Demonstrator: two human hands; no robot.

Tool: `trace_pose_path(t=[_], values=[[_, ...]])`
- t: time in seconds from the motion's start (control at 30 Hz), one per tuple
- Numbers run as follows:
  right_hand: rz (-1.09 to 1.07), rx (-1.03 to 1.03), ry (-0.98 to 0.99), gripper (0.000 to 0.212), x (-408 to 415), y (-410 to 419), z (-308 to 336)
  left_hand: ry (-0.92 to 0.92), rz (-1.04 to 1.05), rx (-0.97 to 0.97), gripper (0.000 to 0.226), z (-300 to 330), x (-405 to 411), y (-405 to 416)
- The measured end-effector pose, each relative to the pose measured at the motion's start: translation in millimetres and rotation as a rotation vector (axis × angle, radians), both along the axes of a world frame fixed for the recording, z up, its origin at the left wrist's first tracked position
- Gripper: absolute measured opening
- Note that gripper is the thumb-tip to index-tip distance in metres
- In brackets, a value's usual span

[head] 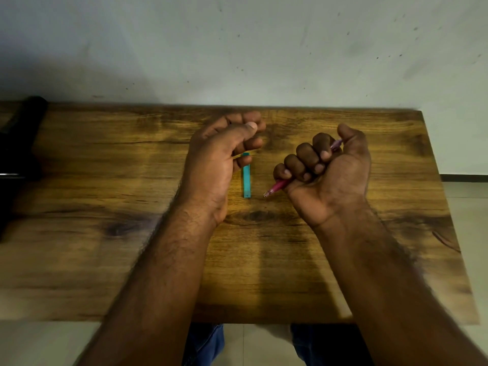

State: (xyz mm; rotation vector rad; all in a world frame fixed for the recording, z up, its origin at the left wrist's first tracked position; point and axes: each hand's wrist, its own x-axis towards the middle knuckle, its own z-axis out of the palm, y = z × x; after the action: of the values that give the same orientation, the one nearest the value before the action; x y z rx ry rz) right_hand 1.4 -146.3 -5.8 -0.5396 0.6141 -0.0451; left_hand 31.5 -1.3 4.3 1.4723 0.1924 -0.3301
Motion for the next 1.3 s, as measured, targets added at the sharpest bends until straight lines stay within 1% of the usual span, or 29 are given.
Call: trace_pose_path(t=[0.17,0.3,0.43,0.73,1.0,1.3], values=[[0.018,0.035,-0.021,0.054,0.1,0.5,1.0,-0.003,0.004,0.001,0.025,-0.4,-0.2,-0.2],[0.004,-0.004,-0.02,0.051,0.7,0.8,1.5,-0.007,0.002,-0.003,0.022,-0.3,-0.4,-0.2],[0.017,0.042,-0.035,0.052,0.4,0.4,1.0,0.001,0.007,-0.004,0.025,1.0,0.1,-0.7],[0.023,0.042,-0.034,0.049,0.0,-0.5,-1.8,0.005,0.012,-0.004,0.027,0.9,0.0,-0.8],[0.03,0.051,-0.03,0.046,0.0,-0.1,-3.2,0.0,0.009,-0.004,0.023,-0.5,-0.4,-0.7],[0.019,0.04,-0.022,0.048,0.1,-0.5,-3.1,0.005,0.01,-0.006,0.026,-0.1,-0.2,-0.9]])
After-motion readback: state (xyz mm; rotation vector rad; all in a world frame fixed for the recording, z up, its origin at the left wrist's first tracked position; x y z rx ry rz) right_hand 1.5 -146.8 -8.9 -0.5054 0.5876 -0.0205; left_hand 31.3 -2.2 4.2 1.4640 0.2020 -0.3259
